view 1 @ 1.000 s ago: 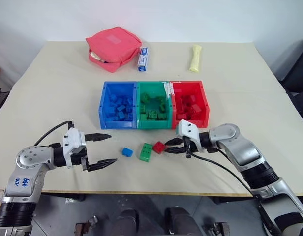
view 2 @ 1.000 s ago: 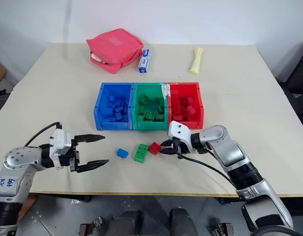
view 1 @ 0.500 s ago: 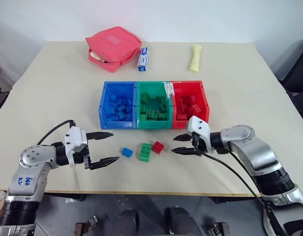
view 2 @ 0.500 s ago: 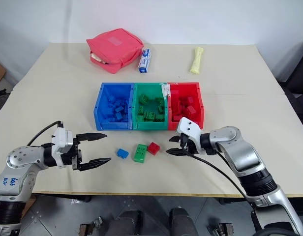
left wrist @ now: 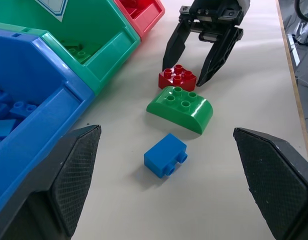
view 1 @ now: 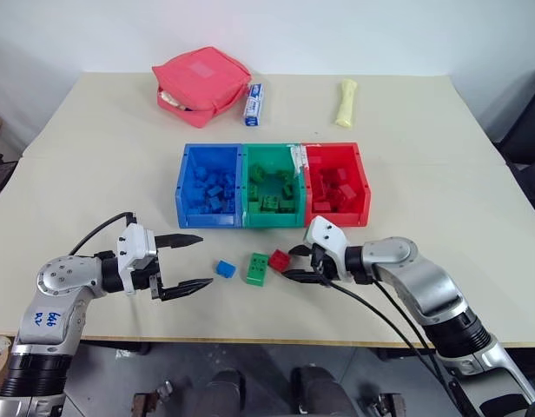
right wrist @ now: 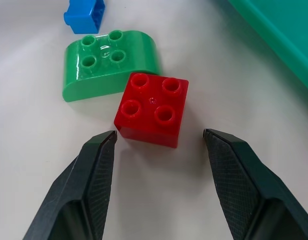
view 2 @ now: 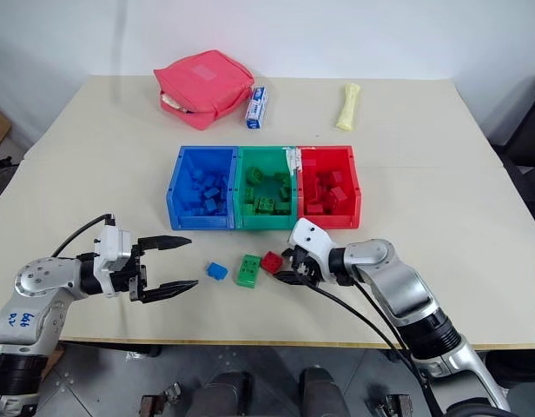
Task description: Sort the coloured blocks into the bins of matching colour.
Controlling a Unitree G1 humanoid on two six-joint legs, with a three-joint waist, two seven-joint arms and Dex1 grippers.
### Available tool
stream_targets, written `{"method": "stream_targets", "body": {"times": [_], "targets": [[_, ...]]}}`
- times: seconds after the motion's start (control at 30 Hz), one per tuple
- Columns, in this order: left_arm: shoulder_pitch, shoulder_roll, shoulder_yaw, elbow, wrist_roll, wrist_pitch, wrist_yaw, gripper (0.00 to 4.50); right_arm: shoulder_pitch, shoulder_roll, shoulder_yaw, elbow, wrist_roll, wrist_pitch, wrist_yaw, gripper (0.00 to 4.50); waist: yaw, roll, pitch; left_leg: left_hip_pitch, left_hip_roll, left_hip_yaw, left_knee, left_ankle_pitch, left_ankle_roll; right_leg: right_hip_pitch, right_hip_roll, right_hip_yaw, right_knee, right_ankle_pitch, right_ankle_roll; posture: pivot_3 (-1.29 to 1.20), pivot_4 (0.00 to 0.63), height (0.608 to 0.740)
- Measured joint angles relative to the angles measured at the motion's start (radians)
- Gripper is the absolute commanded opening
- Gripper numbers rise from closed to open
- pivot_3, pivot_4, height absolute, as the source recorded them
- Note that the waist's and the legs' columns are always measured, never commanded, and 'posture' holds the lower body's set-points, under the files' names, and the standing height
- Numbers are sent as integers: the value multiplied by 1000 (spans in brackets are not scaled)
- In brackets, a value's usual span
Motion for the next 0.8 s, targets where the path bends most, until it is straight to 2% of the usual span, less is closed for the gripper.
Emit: {"method": "stream_targets", "body": {"times": [0.1, 0.2, 0.5, 0.6, 0.7, 0.8], "targets": [[0, 0, 0, -3, -7, 6, 0, 4500, 1, 25, 6, 13, -9, -16, -25, 2260, -6, 0, 0, 0, 0, 0, 0, 0, 0, 0, 0, 0, 0, 0, 0, 0, 150, 740], [1, 0, 0, -7, -14, 10, 1, 4500, 4, 27, 5, 13, -11, -19, -37, 1397, -13, 0, 0, 0, 0, 0, 0, 0, 0, 0, 0, 0, 0, 0, 0, 0, 150, 740], [-11, -9, -1, -7, -17, 15, 9, 4500, 51, 15, -65, -10, 42, -27, -33, 1401, -13, 0, 0, 0, 0, 0, 0, 0, 0, 0, 0, 0, 0, 0, 0, 0, 150, 740], [-50, -48, 3, -11, -48, 58, 52, 4500, 55, -34, -180, -63, 125, -26, 4, 1401, -10, 0, 0, 0, 0, 0, 1, 0, 0, 1, 0, 0, 0, 0, 0, 0, 150, 740], [-85, -86, 16, -51, -96, 115, 115, 4500, -25, -78, -322, -67, 192, 2, -6, 1401, -13, 0, 0, 1, 0, 0, 1, 0, 0, 1, 0, 0, 0, 0, 0, 0, 150, 740], [-106, -101, 26, -71, -116, 150, 158, 4500, -100, -96, -370, -25, 201, 11, -26, 1401, -20, 0, 0, 2, 1, 0, -1, 0, 0, 1, 1, 0, 1, 0, 0, 0, 150, 740]]}}
